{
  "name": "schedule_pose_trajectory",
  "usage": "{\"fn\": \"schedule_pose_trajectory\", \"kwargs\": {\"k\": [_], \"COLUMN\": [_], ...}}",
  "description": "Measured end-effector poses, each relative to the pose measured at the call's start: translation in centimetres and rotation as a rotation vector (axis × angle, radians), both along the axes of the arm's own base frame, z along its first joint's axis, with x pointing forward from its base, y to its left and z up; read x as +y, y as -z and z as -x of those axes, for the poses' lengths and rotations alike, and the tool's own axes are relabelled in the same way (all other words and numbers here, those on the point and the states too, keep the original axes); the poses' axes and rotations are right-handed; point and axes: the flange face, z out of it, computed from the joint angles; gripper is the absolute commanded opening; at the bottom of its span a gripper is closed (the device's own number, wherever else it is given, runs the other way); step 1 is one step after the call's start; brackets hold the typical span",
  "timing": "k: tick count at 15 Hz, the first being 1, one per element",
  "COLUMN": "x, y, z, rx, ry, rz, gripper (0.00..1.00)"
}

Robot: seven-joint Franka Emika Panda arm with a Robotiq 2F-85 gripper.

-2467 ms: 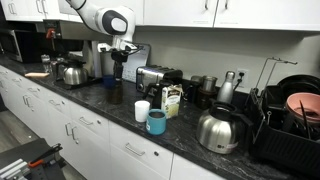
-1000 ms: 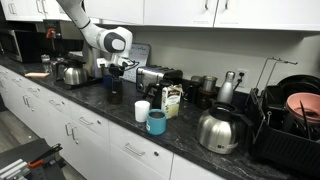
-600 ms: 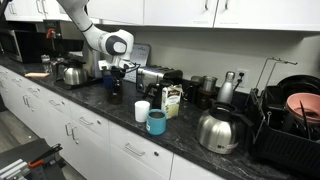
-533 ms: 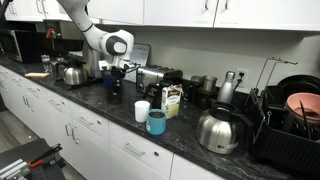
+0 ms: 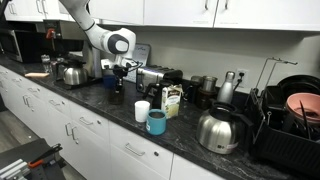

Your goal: Pick up the brown cup and place it on the box

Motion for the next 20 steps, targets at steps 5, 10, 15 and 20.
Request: {"fn": "schedule_pose_trajectory", "kwargs": {"k": [5, 10, 15, 20], "x": [-1.1, -4.4, -8.0, -11.9], "y": [-1.7, -8.0, -13.3, -16.3], "z": [-0.3, 0.6, 4.4, 6.8], "rx": [-0.026, -0.085, -0.094, -0.105], "ry": [0.018, 0.038, 0.048, 0.065], "rz": [-0.003, -0.026, -0.039, -0.047], "gripper": [0.01, 0.01, 0.01, 0.01]}}
